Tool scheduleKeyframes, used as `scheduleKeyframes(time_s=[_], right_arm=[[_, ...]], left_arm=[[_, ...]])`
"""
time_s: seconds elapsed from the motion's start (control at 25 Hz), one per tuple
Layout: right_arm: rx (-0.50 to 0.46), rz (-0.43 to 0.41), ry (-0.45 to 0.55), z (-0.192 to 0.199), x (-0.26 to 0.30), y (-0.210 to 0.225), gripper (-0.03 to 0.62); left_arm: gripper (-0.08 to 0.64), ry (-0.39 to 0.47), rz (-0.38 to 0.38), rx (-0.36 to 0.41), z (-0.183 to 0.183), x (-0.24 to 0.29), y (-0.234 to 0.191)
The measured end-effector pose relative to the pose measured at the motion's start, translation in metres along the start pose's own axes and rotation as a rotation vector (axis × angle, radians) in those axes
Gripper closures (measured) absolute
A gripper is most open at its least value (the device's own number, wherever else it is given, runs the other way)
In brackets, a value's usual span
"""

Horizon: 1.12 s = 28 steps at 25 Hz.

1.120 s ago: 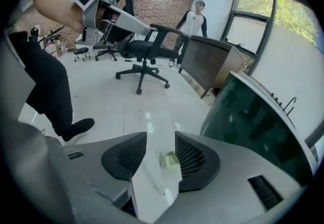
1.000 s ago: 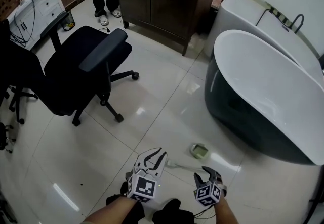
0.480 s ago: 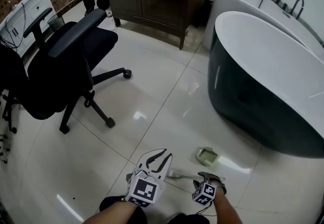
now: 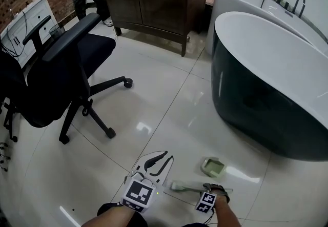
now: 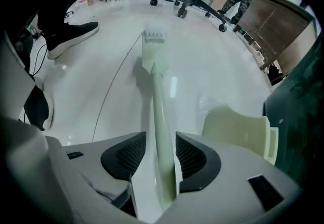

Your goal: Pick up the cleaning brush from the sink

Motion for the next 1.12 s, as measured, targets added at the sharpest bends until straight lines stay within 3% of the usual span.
scheduleKeyframes(time_s=[0.08, 0.2, 0.24, 0.52, 0.76, 0.84, 0.96, 1.12], right_arm=[[-0.026, 0.021, -0.004, 0.002, 0.006, -0.001, 0.43], [-0.08, 0.07, -0.017, 0.009, 0.012, 0.003, 0.578], [-0.069, 0.072, -0.011, 0.006, 0.009, 0.006, 0.589], [-0.014, 0.095, 0.005, -0.004, -0.041, 0.021, 0.589], [0.062, 0.103, 0.002, -0.02, -0.141, 0.042, 0.589], [0.122, 0.11, 0.005, -0.039, -0.219, 0.064, 0.589], [0.275, 0.127, -0.019, -0.071, -0.381, 0.113, 0.589], [0.475, 0.18, -0.033, -0.092, -0.584, 0.159, 0.589]], left_arm=[[0.486, 0.002, 0.007, 0.004, 0.0, 0.001, 0.002], [0.489, 0.006, 0.028, 0.014, -0.002, 0.004, 0.009], [0.49, 0.007, 0.033, 0.017, -0.003, 0.006, 0.011], [0.494, -0.01, 0.045, -0.03, -0.004, -0.001, 0.019], [0.52, -0.078, -0.019, -0.076, -0.016, -0.042, 0.034], [0.531, -0.102, -0.023, -0.087, -0.063, -0.081, 0.038], [0.531, -0.127, -0.003, -0.095, -0.187, -0.159, 0.042], [0.531, -0.122, -0.033, -0.08, -0.353, -0.262, 0.054]])
Point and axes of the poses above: the fingertips, and each gripper's own axes: x forward along the fingers, y to its right, z out of its underside, the point moved 1 cm from there along -x, backward along the fingers, and after that the axes turned 11 degrees about z, right-handed, at the moved point
